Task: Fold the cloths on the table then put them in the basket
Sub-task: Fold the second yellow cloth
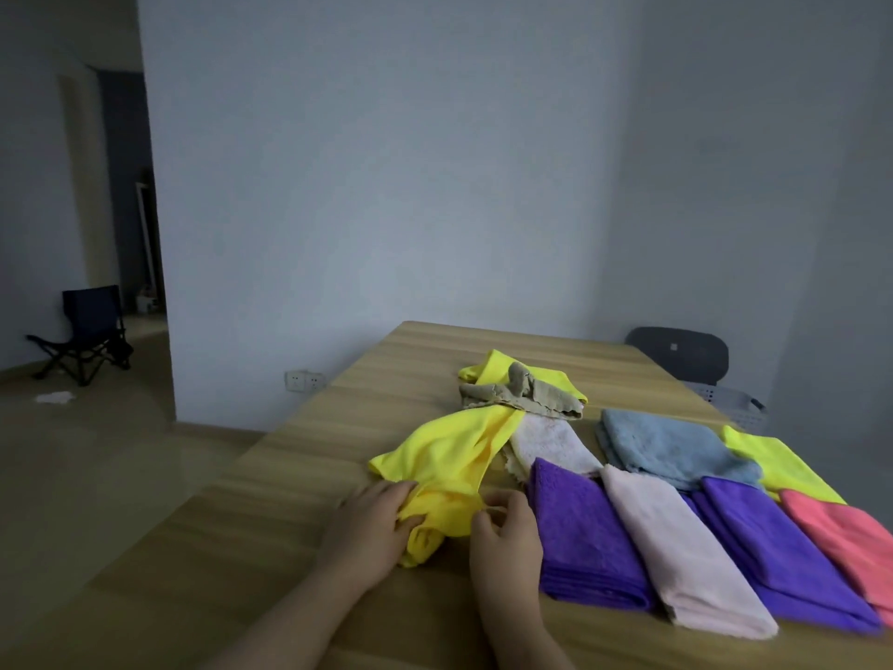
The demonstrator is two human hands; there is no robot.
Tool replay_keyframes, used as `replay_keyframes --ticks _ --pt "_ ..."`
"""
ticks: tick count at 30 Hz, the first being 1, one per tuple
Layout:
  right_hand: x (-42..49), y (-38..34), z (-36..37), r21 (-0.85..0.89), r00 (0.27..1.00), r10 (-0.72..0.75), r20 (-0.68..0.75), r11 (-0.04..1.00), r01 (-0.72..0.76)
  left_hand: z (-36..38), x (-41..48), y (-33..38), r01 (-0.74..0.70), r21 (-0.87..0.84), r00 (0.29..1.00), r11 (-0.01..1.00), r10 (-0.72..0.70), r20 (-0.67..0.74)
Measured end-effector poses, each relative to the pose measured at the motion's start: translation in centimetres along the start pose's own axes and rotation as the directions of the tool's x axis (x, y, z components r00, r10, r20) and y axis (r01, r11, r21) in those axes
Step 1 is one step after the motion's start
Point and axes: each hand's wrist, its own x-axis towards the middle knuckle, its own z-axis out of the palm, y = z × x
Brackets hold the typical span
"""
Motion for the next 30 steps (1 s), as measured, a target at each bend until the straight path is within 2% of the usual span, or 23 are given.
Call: replay_keyframes --ticks 3,4,5,6,7,8,9,11,12,13,14,15,16,18,20,22,23,24,26,27,30 --pt "0.0 0.0 0.0 -0.003 1.000 -0.010 0.023 1.000 0.010 -0.1 0.3 0.3 0.070 -0.028 0.997 0.997 -0.069 0.015" --pt "0.0 0.0 0.0 0.011 1.000 -0.013 0.024 1.000 0.012 -0.4 0.6 0.5 0.127 -0.139 0.992 0.982 -0.126 0.020" --pt "0.1 0.1 -0.1 0.032 1.000 -0.011 0.023 0.999 0.011 -1.0 1.0 0.8 0.202 -0.324 0.978 0.924 -0.209 0.013" --pt "0.1 0.1 -0.1 0.053 1.000 -0.010 0.019 0.999 0.009 -1.8 1.4 1.2 0.265 -0.536 0.949 0.802 -0.314 -0.001" --pt "0.2 0.3 -0.2 0.074 1.000 -0.008 0.012 0.997 0.008 -2.8 1.8 1.7 0.290 -0.724 0.906 0.626 -0.424 -0.004" --pt "0.3 0.4 -0.3 0.094 1.000 -0.010 0.007 0.995 0.010 -3.9 2.3 2.1 0.275 -0.860 0.865 0.430 -0.501 0.026" --pt "0.3 0.5 -0.4 0.115 1.000 -0.011 0.001 0.993 0.011 -5.3 2.8 2.6 0.226 -0.944 0.855 0.240 -0.514 0.074" --pt "0.2 0.5 -0.4 0.156 1.000 -0.007 -0.017 0.988 0.010 -9.0 3.5 3.7 0.079 -0.993 0.901 -0.084 -0.421 0.107" --pt "0.2 0.6 -0.4 0.176 1.000 -0.006 -0.026 0.984 0.010 -10.7 3.7 4.2 0.031 -0.977 0.929 -0.212 -0.354 0.107" --pt "0.2 0.6 -0.4 0.194 0.999 -0.006 -0.033 0.981 0.012 -12.3 3.8 4.5 0.003 -0.951 0.948 -0.309 -0.301 0.101" --pt "0.2 0.6 -0.4 0.211 0.999 -0.006 -0.040 0.977 0.015 -13.5 3.9 4.6 -0.024 -0.938 0.956 -0.345 -0.282 0.079" --pt "0.2 0.6 -0.3 0.225 0.999 -0.005 -0.046 0.974 0.015 -14.1 3.9 4.7 -0.046 -0.950 0.952 -0.308 -0.303 0.053" --pt "0.2 0.6 -0.3 0.234 0.999 -0.003 -0.047 0.972 0.014 -14.1 3.8 4.6 -0.056 -0.979 0.934 -0.195 -0.357 0.018" --pt "0.2 0.6 -0.4 0.231 0.999 -0.010 -0.041 0.973 0.020 -12.7 3.4 4.4 -0.019 -0.996 0.866 0.091 -0.496 -0.062" --pt "0.2 0.6 -0.3 0.223 0.999 -0.015 -0.033 0.975 0.022 -10.1 2.8 3.6 0.109 -0.930 0.806 0.352 -0.579 -0.125" --pt "0.3 0.7 -0.3 0.214 1.000 -0.007 -0.029 0.977 0.013 -6.9 2.0 2.1 0.318 -0.691 0.845 0.649 -0.524 -0.103" --pt "0.3 0.7 -0.3 0.204 1.000 -0.004 -0.031 0.979 0.010 -5.2 1.4 1.3 0.395 -0.486 0.885 0.779 -0.465 -0.026" --pt "0.3 0.7 -0.2 0.193 0.999 -0.001 -0.034 0.981 0.008 -3.6 0.7 0.6 0.408 -0.269 0.911 0.873 -0.408 0.058" --pt "0.3 0.6 -0.1 0.158 1.000 -0.006 -0.030 0.987 0.011 -1.0 -0.4 -0.2 0.294 0.031 0.946 0.955 -0.296 0.131" --pt "0.3 0.6 -0.1 0.133 1.000 -0.016 -0.019 0.991 0.019 -0.4 -0.7 -0.2 0.239 0.075 0.960 0.968 -0.247 0.130" --pt "0.2 0.6 0.0 0.034 0.996 -0.075 0.056 0.997 0.073 -0.6 -0.6 0.1 0.151 -0.014 0.982 0.988 -0.148 0.117"
